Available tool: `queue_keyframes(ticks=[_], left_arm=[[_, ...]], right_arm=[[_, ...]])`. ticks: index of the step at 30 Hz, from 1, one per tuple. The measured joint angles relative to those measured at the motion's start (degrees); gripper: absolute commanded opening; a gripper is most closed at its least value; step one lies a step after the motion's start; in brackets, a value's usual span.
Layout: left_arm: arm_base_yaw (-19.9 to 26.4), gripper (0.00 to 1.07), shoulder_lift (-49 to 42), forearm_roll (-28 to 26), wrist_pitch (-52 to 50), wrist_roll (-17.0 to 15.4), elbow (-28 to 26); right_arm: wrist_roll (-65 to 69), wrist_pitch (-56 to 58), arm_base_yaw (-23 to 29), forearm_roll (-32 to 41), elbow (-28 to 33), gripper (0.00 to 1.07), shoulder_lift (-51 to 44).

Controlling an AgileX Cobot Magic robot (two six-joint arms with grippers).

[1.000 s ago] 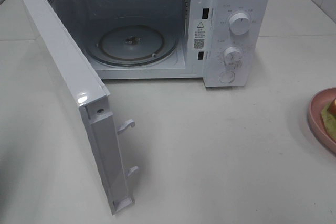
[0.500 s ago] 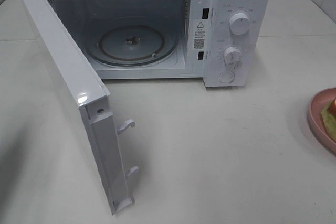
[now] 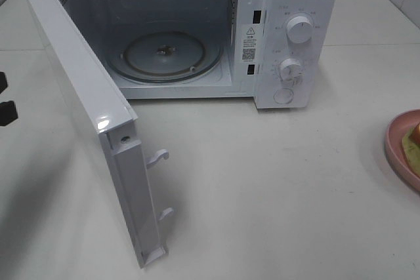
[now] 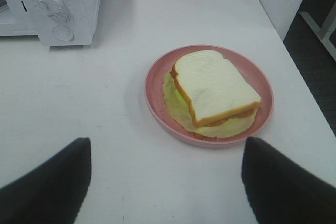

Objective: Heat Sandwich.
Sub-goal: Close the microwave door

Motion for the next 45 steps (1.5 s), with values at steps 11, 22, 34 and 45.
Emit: queue_keyframes(ticks=[11, 22, 34, 45], left_arm=[[-8.54, 0.00, 7.51, -0.80, -2.64, 1.20, -4.07], [-17.65, 0.00, 12.95, -9.45, -3.50, 5.33, -8.25], [-24.47, 0.00, 18.22, -13.58, -2.64, 6.36, -16.44], [-28.07, 0.00, 23.72, -16.96, 0.92, 7.73, -26.41]], right_arm=[[0.00, 0.00, 0.00, 0.00, 0.00, 0.76, 0.00], [0.00, 0.00, 0.00, 0.00, 0.00, 0.76, 0.00], [0.00, 0.00, 0.00, 0.00, 0.00, 0.76, 0.00], [0.00, 0.00, 0.00, 0.00, 0.00, 0.76, 0.00]])
